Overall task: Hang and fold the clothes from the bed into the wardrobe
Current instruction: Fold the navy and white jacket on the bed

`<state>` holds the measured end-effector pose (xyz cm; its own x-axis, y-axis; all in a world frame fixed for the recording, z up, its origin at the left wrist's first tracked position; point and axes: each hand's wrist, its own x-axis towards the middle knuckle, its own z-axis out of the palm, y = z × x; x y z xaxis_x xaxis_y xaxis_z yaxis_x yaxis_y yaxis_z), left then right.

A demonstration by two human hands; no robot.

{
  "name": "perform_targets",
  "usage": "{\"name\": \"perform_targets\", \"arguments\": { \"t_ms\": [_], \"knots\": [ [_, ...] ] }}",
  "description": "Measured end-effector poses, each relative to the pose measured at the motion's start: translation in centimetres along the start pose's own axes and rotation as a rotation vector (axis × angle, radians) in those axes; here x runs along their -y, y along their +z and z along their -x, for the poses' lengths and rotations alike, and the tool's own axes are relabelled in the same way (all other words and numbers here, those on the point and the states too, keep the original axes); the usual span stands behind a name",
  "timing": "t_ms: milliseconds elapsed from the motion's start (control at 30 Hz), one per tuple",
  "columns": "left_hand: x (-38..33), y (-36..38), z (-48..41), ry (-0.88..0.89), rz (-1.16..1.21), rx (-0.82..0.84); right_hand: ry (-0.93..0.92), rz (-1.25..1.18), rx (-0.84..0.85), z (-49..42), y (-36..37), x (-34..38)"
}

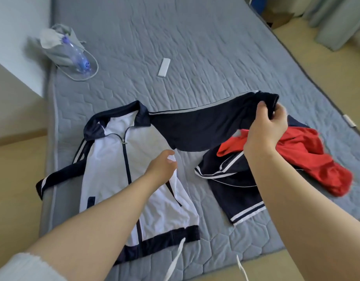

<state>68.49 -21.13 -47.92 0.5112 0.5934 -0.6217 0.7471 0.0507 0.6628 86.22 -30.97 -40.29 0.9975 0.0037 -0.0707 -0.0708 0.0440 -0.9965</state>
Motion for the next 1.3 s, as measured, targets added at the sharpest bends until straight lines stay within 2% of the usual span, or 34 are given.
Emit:
{"name": "perform_targets", "arguments": {
  "t_ms": [100,300,400,467,567,700,767,833,900,967,1033,1233,1300],
  "knots": [
    [-1.3,-1.1,0.6,0.031,0.293,-0.023,0.111,-0.013,0.214,1.5,1.6,0.3],
    [-2.7,-3.5,2.0,0.147,0.761,0.138,0.233,0.091,0.62,6.9,4.6,-1.7],
    [-1.8,-5.5,2.0,0.122,0.942,0.187,0.469,0.1,0.855,10.1,6.2,-3.2],
    [-0.6,-7.0,1.9,-0.004,0.984,0.095,0.628,0.078,0.955,11.8,7.6,-4.3],
    [2.2,-9.9,0.6,-0.147,0.978,-0.139,0.663,0.13,0.96,14.2,9.6,-6.2],
    [7.0,-15.6,-1.8,-0.082,1.035,-0.239,0.633,0.334,0.846,17.4,11.0,-10.4],
    [10.7,-17.7,-4.1,-0.133,0.824,-0.329,0.666,0.439,0.844,19.0,11.5,-13.0],
    [15.0,-18.8,-6.1,-0.321,0.571,-0.444,0.707,0.534,0.834,20.6,11.8,-15.7],
    [18.8,-19.1,-7.6,-0.469,0.525,-0.461,0.732,0.626,0.823,21.6,12.2,-18.3],
    [22.1,-19.0,-9.0,-0.526,0.525,-0.438,0.744,0.707,0.81,22.3,12.5,-20.7],
    [24.4,-19.1,-10.0,-0.563,0.571,-0.425,0.733,0.772,0.799,22.8,13.2,-22.7],
    [29.8,-20.0,-12.3,-0.771,1.07,-0.523,0.661,0.861,0.857,24.7,16.4,-27.9],
    [31.1,-20.9,-13.4,-0.78,1.189,-0.567,0.661,0.853,0.865,25.7,17.9,-29.4]
  ]
}}
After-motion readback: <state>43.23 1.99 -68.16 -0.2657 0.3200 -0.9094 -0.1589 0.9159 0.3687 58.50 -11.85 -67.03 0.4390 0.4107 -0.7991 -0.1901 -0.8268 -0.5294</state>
